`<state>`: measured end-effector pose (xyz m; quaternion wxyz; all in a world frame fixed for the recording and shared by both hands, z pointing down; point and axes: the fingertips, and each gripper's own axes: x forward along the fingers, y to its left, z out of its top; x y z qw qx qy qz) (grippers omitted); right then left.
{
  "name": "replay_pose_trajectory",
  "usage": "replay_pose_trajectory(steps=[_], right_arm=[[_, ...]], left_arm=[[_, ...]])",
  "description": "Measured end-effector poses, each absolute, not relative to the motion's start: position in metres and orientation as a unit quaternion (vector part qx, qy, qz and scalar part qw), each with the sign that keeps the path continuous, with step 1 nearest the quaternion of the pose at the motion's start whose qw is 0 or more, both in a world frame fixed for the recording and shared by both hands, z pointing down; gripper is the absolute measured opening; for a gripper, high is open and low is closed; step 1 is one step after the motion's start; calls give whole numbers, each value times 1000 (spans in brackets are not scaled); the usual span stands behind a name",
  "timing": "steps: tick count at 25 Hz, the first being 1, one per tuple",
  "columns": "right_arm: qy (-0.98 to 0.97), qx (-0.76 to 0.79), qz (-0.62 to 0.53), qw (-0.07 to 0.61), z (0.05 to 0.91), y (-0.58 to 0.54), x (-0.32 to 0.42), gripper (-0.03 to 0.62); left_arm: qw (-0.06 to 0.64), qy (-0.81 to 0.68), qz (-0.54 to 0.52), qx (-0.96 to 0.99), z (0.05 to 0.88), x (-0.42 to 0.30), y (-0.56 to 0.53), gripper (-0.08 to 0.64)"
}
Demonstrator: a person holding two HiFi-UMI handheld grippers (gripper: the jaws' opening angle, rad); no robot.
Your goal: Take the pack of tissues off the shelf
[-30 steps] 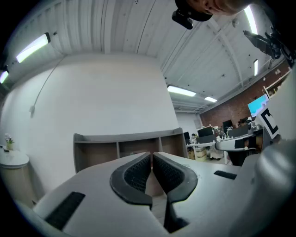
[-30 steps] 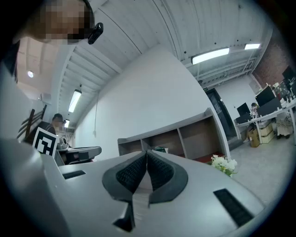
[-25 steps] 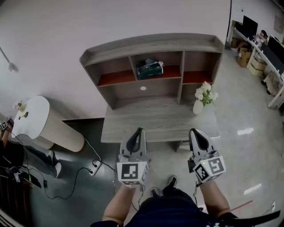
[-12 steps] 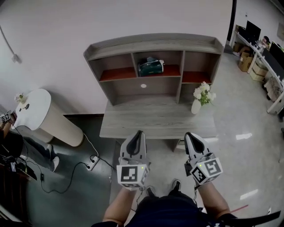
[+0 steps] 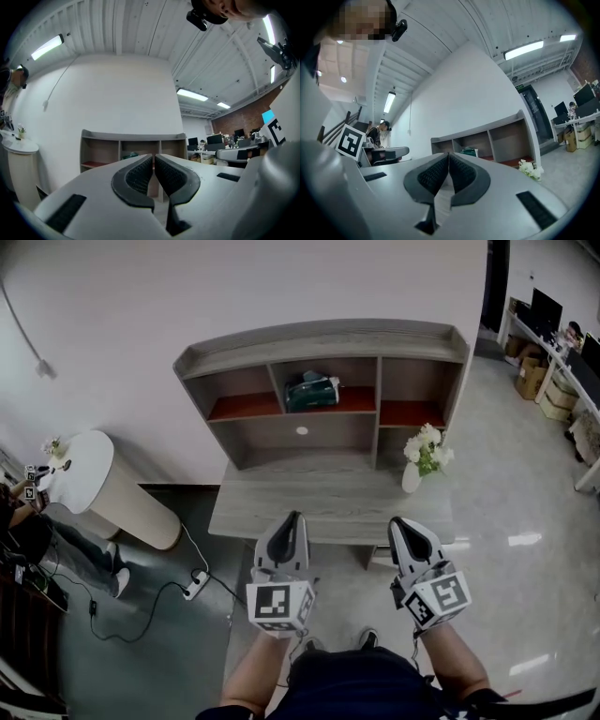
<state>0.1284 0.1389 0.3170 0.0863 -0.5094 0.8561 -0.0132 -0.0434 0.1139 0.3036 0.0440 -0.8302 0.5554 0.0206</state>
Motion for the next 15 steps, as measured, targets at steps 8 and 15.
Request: replay_pose_trajectory(steps=[8,15], right_arm=[[863,-497,-26,90,322,115,152,12],[860,-501,-32,90,326,84,144,12]], left_arm=[[35,581,2,-813,316,-38,112,29],[32,576,2,-817,321,-46,77,29]])
